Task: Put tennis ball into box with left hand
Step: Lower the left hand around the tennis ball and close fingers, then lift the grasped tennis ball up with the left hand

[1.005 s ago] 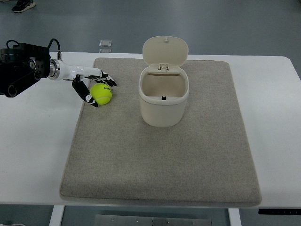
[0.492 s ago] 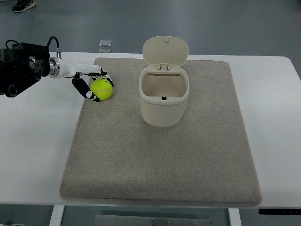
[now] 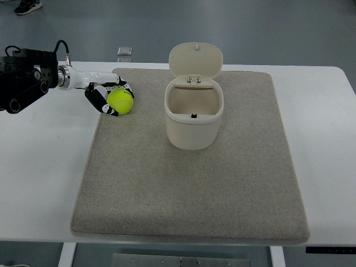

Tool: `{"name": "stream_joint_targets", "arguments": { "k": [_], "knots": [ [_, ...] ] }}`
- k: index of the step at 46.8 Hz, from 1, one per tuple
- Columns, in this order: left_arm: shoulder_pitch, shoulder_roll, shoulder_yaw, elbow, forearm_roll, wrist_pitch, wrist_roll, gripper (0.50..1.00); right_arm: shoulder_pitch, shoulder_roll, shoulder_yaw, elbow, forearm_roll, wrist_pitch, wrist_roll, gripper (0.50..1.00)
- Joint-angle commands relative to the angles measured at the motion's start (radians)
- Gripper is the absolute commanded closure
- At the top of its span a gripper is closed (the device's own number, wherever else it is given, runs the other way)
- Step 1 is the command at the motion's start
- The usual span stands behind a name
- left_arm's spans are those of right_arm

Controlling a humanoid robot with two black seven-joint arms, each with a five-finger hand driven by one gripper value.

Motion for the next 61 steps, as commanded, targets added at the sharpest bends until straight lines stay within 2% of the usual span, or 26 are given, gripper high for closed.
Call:
{"name": "stream_joint_targets", "arguments": {
  "k": [1, 11, 16, 25, 35, 40, 49, 61],
  "knots": [
    [0.005, -0.01, -0.008, 0.0, -0.006, 0.002, 0.0, 0.877, 0.0, 0.0, 0.0, 0.0, 0.0, 0.0, 0.0, 0.599],
    [0.007, -0.019, -0.016, 0.008, -0.13, 0.032, 0.0, 0.879, 0.0, 0.0, 0.0, 0.0, 0.0, -0.001, 0.0, 0.599],
    [0.008, -0.019, -0.019, 0.023, -0.255, 0.036, 0.0, 0.907, 0.0, 0.0, 0.0, 0.0, 0.0, 0.0, 0.0, 0.599],
    [0.036, -0.018, -0.016, 0.057, -0.566, 0.034, 0.0, 0.904, 0.0, 0.0, 0.0, 0.0, 0.0, -0.001, 0.0, 0.597],
    [0.1, -0.009, -0.072, 0.051, -0.683, 0.029, -0.001, 0.904, 0.0, 0.0, 0.0, 0.0, 0.0, 0.0, 0.0, 0.599],
    [0.155, -0.001, -0.17, 0.044, -0.717, 0.005, -0.003, 0.904, 0.0, 0.0, 0.0, 0.0, 0.0, 0.0, 0.0, 0.599],
    [0.263, 0.019, -0.384, 0.044, -0.712, -0.101, -0.004, 0.904, 0.0, 0.0, 0.0, 0.0, 0.0, 0.0, 0.0, 0.599],
    [0.292, 0.09, -0.434, -0.049, -0.715, -0.173, -0.013, 0.896, 0.0, 0.0, 0.0, 0.0, 0.0, 0.0, 0.0, 0.599]
  ]
}}
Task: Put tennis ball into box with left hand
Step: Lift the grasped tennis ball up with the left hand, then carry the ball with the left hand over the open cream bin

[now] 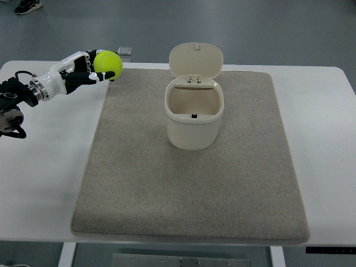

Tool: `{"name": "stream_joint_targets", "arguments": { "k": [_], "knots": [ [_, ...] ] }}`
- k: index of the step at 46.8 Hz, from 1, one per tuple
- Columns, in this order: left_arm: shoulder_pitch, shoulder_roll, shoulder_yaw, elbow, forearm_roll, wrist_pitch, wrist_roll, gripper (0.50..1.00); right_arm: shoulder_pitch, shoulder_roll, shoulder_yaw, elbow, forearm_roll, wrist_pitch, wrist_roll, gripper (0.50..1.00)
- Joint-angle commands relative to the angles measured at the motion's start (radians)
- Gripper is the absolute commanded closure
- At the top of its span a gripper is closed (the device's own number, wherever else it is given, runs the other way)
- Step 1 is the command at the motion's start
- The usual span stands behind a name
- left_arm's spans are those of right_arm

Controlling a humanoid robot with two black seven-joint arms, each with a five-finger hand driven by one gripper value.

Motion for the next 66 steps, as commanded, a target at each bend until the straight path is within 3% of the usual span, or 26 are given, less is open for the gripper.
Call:
{"name": "stream_joint_targets", "arguments": {
  "k": [1, 20, 33, 46, 66],
  "knots": [
    [0.002, 0.017, -0.013, -0.046, 0.004, -0.01, -0.003, 0.896, 0.0, 0.0, 0.0, 0.0, 0.0, 0.001, 0.0, 0.597],
    [-0.012, 0.03, -0.097, -0.304, 0.011, 0.004, -0.006, 0.892, 0.0, 0.0, 0.0, 0.0, 0.0, 0.001, 0.0, 0.599],
    [-0.003, 0.158, -0.094, -0.528, 0.014, 0.048, -0.006, 0.887, 0.0, 0.0, 0.0, 0.0, 0.0, -0.001, 0.0, 0.599],
    [0.008, 0.203, -0.082, -0.608, 0.06, 0.037, -0.005, 0.855, 0.0, 0.0, 0.0, 0.0, 0.0, 0.001, 0.0, 0.599],
    [0.006, 0.045, -0.076, -0.562, 0.126, 0.119, 0.006, 0.859, 0.0, 0.0, 0.0, 0.0, 0.0, 0.001, 0.0, 0.599]
  ]
}}
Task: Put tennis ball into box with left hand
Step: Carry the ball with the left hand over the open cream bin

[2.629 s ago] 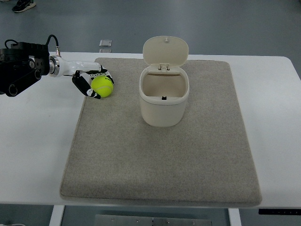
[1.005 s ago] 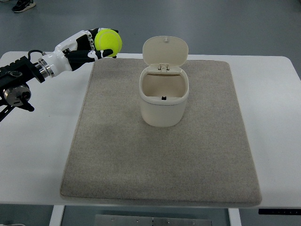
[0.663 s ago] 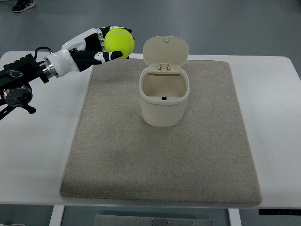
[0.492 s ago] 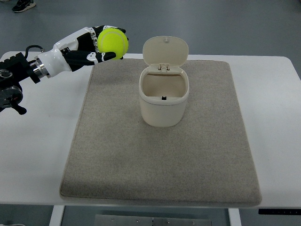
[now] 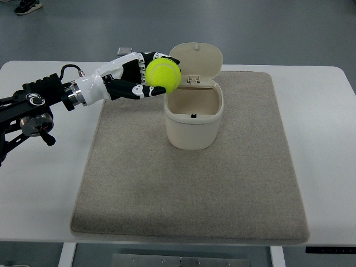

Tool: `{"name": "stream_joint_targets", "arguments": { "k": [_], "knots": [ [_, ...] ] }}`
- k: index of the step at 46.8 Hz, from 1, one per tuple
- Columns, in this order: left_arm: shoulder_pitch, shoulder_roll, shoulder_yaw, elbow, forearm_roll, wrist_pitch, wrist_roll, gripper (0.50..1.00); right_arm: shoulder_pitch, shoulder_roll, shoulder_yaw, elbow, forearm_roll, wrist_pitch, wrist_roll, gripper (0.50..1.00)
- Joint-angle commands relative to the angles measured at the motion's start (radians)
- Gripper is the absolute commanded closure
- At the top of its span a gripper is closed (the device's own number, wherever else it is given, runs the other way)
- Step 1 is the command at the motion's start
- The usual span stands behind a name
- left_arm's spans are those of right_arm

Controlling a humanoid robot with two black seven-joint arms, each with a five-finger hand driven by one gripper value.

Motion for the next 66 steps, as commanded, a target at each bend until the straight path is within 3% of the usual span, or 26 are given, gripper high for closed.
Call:
{"name": "stream_joint_targets", "arguments": {
  "k": [1, 41, 44, 46, 49, 56, 63, 66],
  "knots": [
    [-0.004, -0.034, 0.0, 0.014, 0.0, 0.008, 0.0, 0.859, 0.0, 0.0, 0.0, 0.0, 0.0, -0.001, 0.0, 0.599],
    [-0.008, -0.112, 0.003, 0.074, 0.0, 0.053, 0.003, 0.853, 0.0, 0.0, 0.0, 0.0, 0.0, 0.0, 0.0, 0.599],
    [-0.008, -0.115, 0.002, 0.074, 0.0, 0.051, 0.003, 0.838, 0.0, 0.0, 0.0, 0.0, 0.0, 0.0, 0.0, 0.599],
    [-0.008, -0.115, 0.002, 0.076, 0.0, 0.053, 0.003, 0.793, 0.0, 0.0, 0.0, 0.0, 0.0, 0.0, 0.0, 0.599],
    [-0.007, -0.123, 0.002, 0.076, 0.0, 0.053, 0.002, 0.769, 0.0, 0.0, 0.0, 0.0, 0.0, 0.0, 0.0, 0.599],
    [-0.004, -0.126, 0.002, 0.077, 0.0, 0.053, 0.002, 0.757, 0.0, 0.0, 0.0, 0.0, 0.0, 0.0, 0.0, 0.599],
    [-0.007, -0.128, 0.002, 0.077, 0.0, 0.053, 0.002, 0.694, 0.0, 0.0, 0.0, 0.0, 0.0, -0.001, 0.0, 0.599],
    [-0.007, -0.126, 0.002, 0.077, 0.0, 0.053, 0.002, 0.692, 0.0, 0.0, 0.0, 0.0, 0.0, 0.0, 0.0, 0.599]
  ]
}}
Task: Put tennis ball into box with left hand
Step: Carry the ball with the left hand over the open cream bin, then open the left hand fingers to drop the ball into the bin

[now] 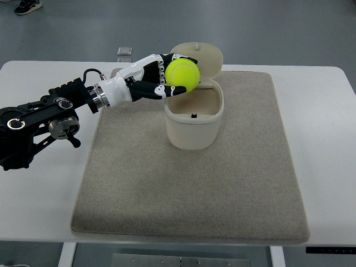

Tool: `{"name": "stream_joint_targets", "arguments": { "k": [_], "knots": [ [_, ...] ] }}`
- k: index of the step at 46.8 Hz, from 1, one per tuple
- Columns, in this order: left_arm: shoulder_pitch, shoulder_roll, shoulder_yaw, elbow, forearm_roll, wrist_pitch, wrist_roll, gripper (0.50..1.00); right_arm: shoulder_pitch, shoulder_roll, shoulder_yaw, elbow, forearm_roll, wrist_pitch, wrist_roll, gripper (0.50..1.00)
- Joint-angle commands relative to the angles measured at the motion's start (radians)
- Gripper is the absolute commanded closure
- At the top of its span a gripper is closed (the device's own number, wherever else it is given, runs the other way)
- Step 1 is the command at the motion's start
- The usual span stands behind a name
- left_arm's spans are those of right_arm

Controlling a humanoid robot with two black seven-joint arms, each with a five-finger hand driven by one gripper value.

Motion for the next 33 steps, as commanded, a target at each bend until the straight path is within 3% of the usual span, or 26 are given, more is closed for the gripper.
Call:
{"name": "stream_joint_targets", "arguments": {
  "k": [1, 8, 18, 33],
  "knots": [
    [-0.001, 0.0, 0.0, 0.0, 0.0, 0.0, 0.0, 0.69, 0.0, 0.0, 0.0, 0.0, 0.0, -0.001, 0.0, 0.599],
    [-0.001, 0.0, 0.0, 0.0, -0.001, 0.0, 0.0, 0.621, 0.0, 0.0, 0.0, 0.0, 0.0, 0.001, 0.0, 0.599],
    [0.001, -0.001, 0.0, -0.005, 0.0, 0.001, 0.0, 0.621, 0.0, 0.0, 0.0, 0.0, 0.0, -0.001, 0.0, 0.599],
    [0.008, 0.008, -0.015, -0.029, -0.008, 0.005, -0.002, 0.679, 0.0, 0.0, 0.0, 0.0, 0.0, 0.001, 0.0, 0.599]
  ]
}}
